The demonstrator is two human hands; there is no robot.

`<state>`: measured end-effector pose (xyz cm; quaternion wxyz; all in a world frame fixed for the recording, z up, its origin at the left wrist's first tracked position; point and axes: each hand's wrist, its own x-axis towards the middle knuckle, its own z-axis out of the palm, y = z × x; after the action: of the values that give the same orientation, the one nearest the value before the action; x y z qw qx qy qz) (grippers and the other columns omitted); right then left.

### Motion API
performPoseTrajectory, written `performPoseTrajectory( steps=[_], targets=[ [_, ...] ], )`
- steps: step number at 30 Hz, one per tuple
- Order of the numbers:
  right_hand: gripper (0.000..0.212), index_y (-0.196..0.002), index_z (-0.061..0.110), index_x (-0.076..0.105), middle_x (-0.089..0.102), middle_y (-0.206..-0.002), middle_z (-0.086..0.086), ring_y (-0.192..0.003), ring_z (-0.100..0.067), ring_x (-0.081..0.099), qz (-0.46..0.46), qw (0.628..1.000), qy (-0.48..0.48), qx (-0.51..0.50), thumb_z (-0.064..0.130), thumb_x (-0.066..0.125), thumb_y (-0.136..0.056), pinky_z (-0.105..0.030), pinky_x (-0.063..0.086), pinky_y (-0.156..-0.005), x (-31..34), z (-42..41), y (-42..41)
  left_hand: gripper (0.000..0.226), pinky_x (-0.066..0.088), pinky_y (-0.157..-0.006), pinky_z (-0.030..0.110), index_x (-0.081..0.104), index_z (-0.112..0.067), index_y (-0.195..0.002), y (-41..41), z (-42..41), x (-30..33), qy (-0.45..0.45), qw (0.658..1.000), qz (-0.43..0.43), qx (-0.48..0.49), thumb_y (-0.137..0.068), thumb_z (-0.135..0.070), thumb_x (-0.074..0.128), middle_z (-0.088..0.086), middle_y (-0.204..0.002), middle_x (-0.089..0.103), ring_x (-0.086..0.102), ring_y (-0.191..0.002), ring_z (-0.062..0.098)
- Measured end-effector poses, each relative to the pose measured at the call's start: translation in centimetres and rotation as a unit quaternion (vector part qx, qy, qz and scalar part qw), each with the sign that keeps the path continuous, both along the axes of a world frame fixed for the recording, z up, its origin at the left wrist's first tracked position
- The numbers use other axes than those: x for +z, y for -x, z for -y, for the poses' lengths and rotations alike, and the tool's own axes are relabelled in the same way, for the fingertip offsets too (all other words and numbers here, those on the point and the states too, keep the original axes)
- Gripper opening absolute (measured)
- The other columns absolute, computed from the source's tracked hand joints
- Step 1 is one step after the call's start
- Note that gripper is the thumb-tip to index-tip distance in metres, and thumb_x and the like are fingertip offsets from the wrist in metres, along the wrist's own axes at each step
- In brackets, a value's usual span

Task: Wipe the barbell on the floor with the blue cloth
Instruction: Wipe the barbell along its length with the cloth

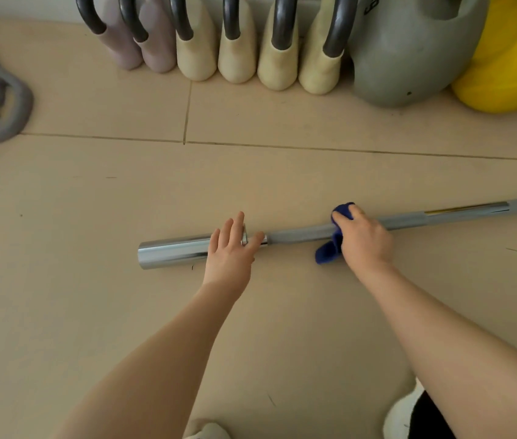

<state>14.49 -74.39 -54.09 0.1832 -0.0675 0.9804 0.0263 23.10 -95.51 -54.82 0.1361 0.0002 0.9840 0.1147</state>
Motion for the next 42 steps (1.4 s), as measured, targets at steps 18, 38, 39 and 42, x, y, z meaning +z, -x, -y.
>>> performPoseTrajectory(
  steps=[18, 38, 39, 42],
  targets=[
    [0.05, -0.132, 0.017, 0.045, 0.045, -0.139, -0.01, -0.085, -0.039, 0.061, -0.018, 0.989, 0.133, 0.065, 0.001, 0.048, -0.086, -0.041, 0.05, -0.071, -0.7, 2.0, -0.6, 0.06, 0.005, -0.117, 0.045, 0.006, -0.007, -0.15, 1.5, -3.4, 0.8, 0.152, 0.983, 0.081, -0.063, -0.091, -0.005, 0.02, 0.014, -0.157, 0.011, 0.009, -0.146, 0.026],
    [0.059, -0.14, 0.032, 0.037, 0.032, -0.15, -0.005, -0.11, -0.039, 0.054, -0.026, 0.99, 0.104, -0.09, 0.003, 0.04, -0.088, -0.043, 0.046, -0.083, -0.6, -8.9, 6.2, 0.078, -0.002, -0.118, 0.038, -0.015, -0.013, -0.148, 3.7, -7.0, -0.2, 0.067, 0.986, 0.117, 0.097, -0.093, -0.019, 0.04, 0.018, -0.155, -0.01, -0.01, -0.145, 0.03],
    [0.058, -0.138, 0.029, 0.04, 0.037, -0.146, -0.006, -0.109, -0.038, 0.054, -0.036, 0.982, 0.121, -0.14, 0.003, 0.04, -0.087, -0.043, 0.046, -0.081, -0.6, -9.7, 6.6, 0.079, -0.002, -0.118, 0.037, -0.016, -0.014, -0.148, 3.7, -6.8, -0.2, 0.063, 0.986, 0.123, 0.097, -0.093, -0.018, 0.04, 0.017, -0.155, -0.012, -0.012, -0.145, 0.029],
    [0.05, -0.136, 0.024, 0.043, 0.041, -0.141, -0.008, -0.114, -0.036, 0.052, -0.026, 0.974, 0.18, -0.136, 0.011, 0.05, -0.089, -0.043, 0.046, -0.084, -0.5, -8.7, 5.8, 0.08, 0.001, -0.119, 0.036, -0.018, -0.016, -0.147, 4.4, -6.6, -0.3, 0.044, 0.984, 0.134, 0.107, -0.093, -0.016, 0.041, 0.015, -0.156, -0.015, -0.015, -0.145, 0.028]
  ],
)
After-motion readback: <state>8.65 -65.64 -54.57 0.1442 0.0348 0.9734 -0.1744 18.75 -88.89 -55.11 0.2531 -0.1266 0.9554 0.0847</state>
